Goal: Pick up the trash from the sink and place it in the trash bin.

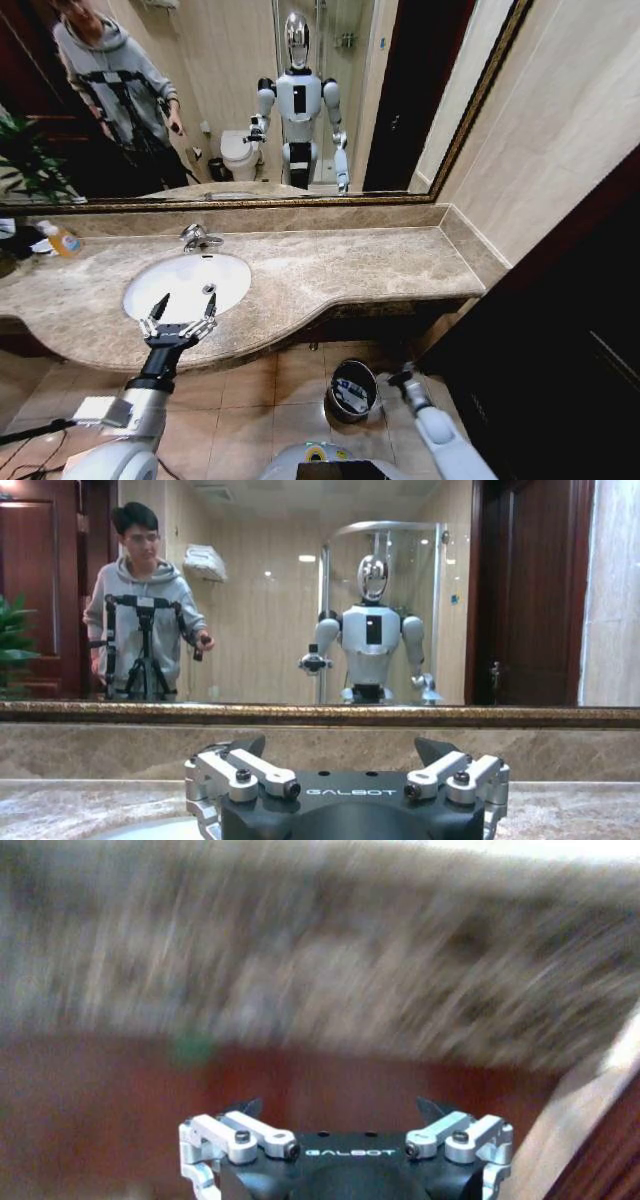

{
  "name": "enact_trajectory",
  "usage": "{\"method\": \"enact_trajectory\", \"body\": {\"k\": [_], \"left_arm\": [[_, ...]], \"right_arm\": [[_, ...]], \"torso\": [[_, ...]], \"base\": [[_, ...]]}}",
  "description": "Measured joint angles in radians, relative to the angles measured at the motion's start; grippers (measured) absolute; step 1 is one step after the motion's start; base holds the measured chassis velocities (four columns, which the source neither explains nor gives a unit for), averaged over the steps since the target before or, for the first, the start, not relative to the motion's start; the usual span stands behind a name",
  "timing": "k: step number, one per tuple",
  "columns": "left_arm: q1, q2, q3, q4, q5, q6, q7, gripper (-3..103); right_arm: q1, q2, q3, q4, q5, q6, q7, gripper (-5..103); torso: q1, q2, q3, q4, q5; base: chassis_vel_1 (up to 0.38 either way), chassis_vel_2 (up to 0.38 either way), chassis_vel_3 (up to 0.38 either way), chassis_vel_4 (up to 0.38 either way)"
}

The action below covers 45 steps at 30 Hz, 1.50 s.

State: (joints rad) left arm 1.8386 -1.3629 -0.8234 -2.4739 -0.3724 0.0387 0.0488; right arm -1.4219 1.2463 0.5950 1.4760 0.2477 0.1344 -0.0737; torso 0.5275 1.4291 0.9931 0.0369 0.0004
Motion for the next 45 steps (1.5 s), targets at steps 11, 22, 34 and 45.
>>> {"method": "enact_trajectory", "body": {"k": [11, 22, 34, 45], "left_arm": [[0.000, 0.000, 0.000, 0.000, 0.000, 0.000, 0.000, 100], [0.000, 0.000, 0.000, 0.000, 0.000, 0.000, 0.000, 100], [0.000, 0.000, 0.000, 0.000, 0.000, 0.000, 0.000, 100], [0.000, 0.000, 0.000, 0.000, 0.000, 0.000, 0.000, 100]], "right_arm": [[-0.170, 0.089, 0.158, 0.597, 0.164, -0.088, -0.026, 100], [-0.192, 0.138, 0.160, 0.721, 0.119, -0.063, -0.059, 100], [-0.208, 0.139, 0.179, 0.756, 0.071, -0.070, -0.077, 100], [-0.208, 0.139, 0.178, 0.755, 0.070, -0.072, -0.077, 100]], "torso": [[0.000, 0.000, 0.000, 0.0000, -0.0005], [0.000, 0.000, 0.000, 0.0000, -0.0004], [0.000, 0.000, 0.000, 0.0000, -0.0004], [0.000, 0.000, 0.000, 0.0000, -0.0004]], "base": [[0.000, 0.000, 0.000, 0.000], [0.000, 0.000, 0.000, 0.000], [0.000, 0.000, 0.000, 0.000], [0.000, 0.000, 0.000, 0.000]]}}
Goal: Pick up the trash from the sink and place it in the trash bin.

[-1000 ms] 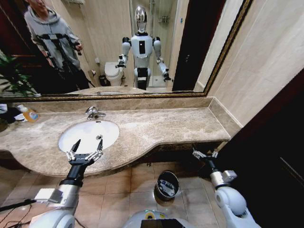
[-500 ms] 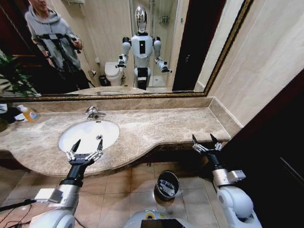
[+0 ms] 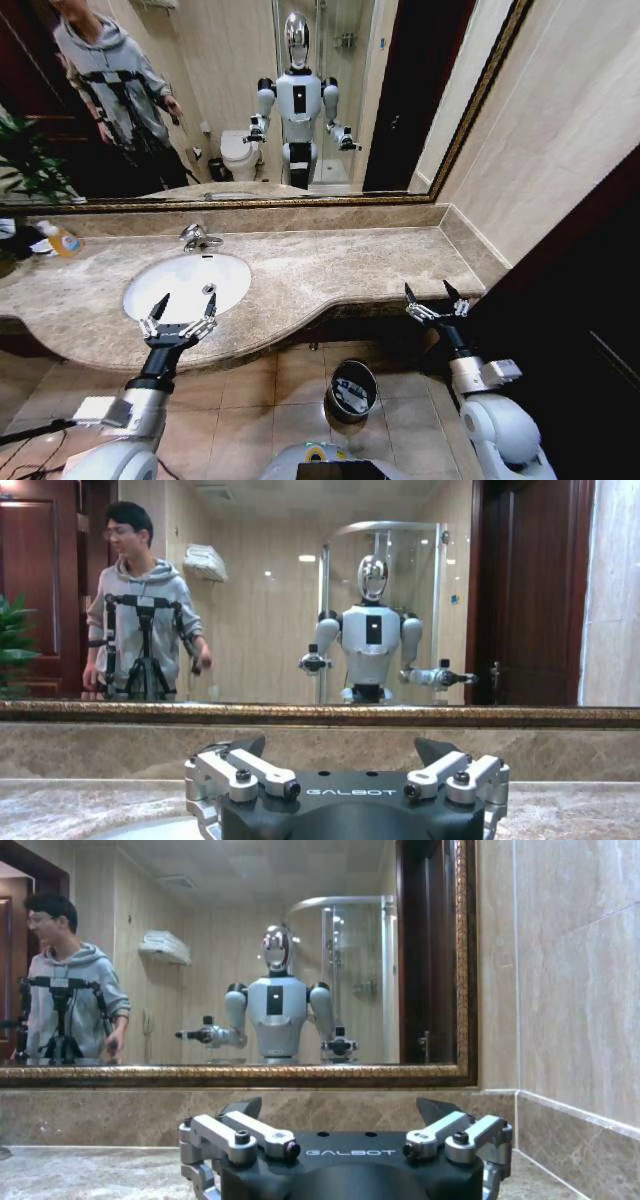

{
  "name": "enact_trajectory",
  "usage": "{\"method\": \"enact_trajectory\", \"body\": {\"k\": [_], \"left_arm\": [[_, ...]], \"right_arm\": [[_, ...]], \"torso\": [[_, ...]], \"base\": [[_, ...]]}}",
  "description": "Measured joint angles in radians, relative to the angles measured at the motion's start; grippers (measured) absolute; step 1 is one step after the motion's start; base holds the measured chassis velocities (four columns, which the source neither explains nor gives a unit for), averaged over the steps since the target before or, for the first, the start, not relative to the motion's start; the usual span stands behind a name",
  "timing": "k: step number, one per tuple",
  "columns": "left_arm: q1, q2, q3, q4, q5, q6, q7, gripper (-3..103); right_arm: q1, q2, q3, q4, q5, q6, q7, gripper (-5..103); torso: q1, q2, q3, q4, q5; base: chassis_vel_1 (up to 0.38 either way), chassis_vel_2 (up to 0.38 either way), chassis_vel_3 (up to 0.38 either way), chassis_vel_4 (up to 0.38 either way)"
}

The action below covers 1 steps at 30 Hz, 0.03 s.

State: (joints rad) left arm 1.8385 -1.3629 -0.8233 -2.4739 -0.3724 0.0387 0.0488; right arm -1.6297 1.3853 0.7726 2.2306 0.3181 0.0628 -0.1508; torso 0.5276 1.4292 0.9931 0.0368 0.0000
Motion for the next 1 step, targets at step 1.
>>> {"method": "enact_trajectory", "body": {"k": [1], "left_arm": [[0.000, 0.000, 0.000, 0.000, 0.000, 0.000, 0.000, 100]], "right_arm": [[0.000, 0.000, 0.000, 0.000, 0.000, 0.000, 0.000, 100]], "torso": [[0.000, 0.000, 0.000, 0.0000, 0.0000]], "base": [[0.000, 0.000, 0.000, 0.000]]}}
